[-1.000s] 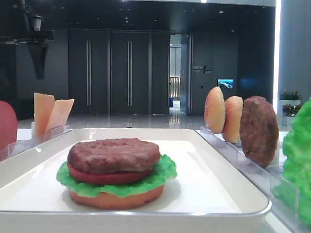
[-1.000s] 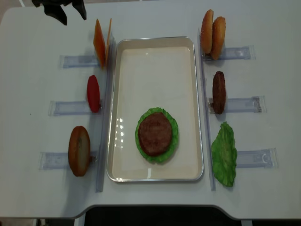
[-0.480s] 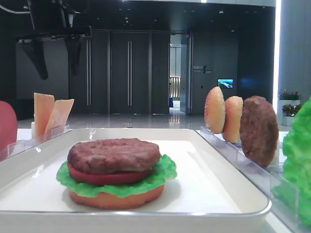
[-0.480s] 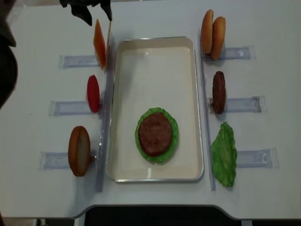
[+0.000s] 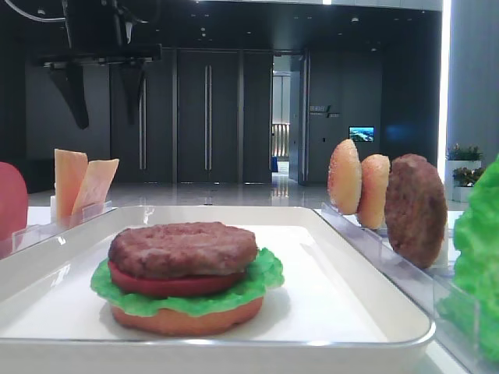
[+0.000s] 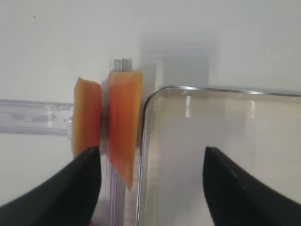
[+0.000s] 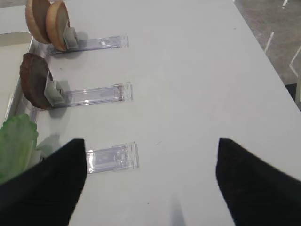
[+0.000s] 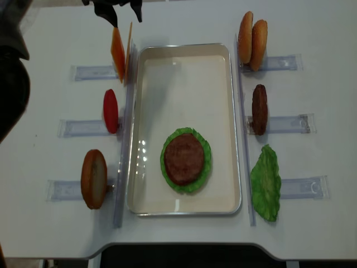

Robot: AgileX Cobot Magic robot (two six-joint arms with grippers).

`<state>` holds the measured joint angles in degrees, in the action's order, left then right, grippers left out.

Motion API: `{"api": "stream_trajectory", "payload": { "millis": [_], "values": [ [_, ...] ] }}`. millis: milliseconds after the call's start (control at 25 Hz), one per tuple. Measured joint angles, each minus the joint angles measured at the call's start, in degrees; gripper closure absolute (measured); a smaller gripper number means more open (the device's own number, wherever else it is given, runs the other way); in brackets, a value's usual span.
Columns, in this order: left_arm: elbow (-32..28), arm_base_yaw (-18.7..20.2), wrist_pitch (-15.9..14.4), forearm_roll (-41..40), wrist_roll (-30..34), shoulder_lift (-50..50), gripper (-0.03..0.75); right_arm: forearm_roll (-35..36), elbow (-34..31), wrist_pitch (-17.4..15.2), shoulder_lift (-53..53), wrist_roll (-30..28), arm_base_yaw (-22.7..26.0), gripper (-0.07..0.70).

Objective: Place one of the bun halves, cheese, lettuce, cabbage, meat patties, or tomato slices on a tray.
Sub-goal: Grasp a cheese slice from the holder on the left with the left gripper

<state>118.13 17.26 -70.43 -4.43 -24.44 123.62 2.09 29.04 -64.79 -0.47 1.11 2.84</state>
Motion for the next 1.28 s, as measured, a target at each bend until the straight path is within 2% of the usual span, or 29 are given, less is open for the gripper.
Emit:
{"api": "stream_trajectory", "payload": {
  "millis": [1280],
  "values": [
    [0.0,0.4,0.0,-3.5,0.0,7.6,0.199,0.0,0.0,0.0,0.0,0.0,0.0,0.092]
  ]
}}
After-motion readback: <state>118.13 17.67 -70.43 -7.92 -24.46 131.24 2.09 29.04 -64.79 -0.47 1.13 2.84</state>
